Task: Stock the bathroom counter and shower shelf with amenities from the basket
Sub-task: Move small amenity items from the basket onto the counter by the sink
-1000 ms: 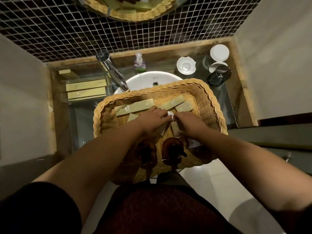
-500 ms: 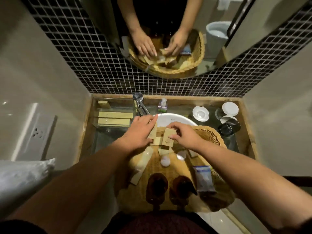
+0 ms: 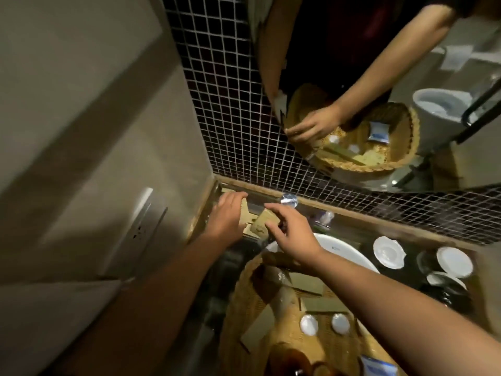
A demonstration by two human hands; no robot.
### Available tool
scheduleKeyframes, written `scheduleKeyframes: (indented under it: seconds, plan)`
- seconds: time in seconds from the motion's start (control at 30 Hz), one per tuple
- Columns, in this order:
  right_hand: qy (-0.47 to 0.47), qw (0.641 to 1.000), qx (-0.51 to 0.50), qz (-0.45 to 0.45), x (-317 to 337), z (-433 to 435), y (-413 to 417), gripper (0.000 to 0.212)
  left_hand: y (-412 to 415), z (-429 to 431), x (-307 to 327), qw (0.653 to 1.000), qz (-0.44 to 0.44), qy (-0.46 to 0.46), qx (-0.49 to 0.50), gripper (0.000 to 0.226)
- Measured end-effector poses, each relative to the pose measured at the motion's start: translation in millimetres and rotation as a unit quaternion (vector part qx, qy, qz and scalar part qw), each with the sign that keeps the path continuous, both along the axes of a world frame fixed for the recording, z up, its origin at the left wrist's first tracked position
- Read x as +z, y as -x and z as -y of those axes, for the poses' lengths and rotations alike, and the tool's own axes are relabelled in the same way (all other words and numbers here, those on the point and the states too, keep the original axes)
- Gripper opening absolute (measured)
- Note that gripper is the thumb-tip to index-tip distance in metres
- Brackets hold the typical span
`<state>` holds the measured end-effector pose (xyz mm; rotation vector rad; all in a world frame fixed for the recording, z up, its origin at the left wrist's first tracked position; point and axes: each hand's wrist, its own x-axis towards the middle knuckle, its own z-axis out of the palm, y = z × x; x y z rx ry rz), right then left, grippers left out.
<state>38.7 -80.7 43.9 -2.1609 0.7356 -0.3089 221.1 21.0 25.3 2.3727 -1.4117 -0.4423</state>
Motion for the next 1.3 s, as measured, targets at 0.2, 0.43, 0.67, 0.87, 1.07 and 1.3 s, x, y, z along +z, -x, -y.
scheduleKeyframes:
  seconds: [0.2, 0.43, 0.67, 0.87, 1.07, 1.3]
  plan:
    - [0.017, 0.999, -0.032, 0.014, -23, -8, -46, 0.042, -38, 10, -20, 0.994, 0.103, -0.027, 0.032, 0.076]
    - [-0.019, 0.997, -0.071, 0.012, -42, -9, -66, 0.04, -71, 38, -36, 0.989, 0.101, -0.11, 0.009, 0.066]
    - [-0.044, 0.994, -0.095, -0.029, -56, -6, -51, 0.039, -83, 41, -65, 0.987, 0.019, -0.159, 0.013, 0.054]
    - [-0.067, 0.992, -0.106, -0.021, -62, -10, -42, 0.036, -83, 48, -85, 0.984, -0.01, -0.174, 0.033, 0.053]
    - [-0.076, 0.991, -0.099, -0.046, -73, -14, -37, 0.035, -72, 36, -96, 0.992, 0.041, -0.114, 0.031, 0.055]
    - [-0.057, 0.992, -0.096, -0.052, -71, -5, -44, 0.034, -59, 18, -107, 0.988, 0.093, -0.122, 0.026, 0.072]
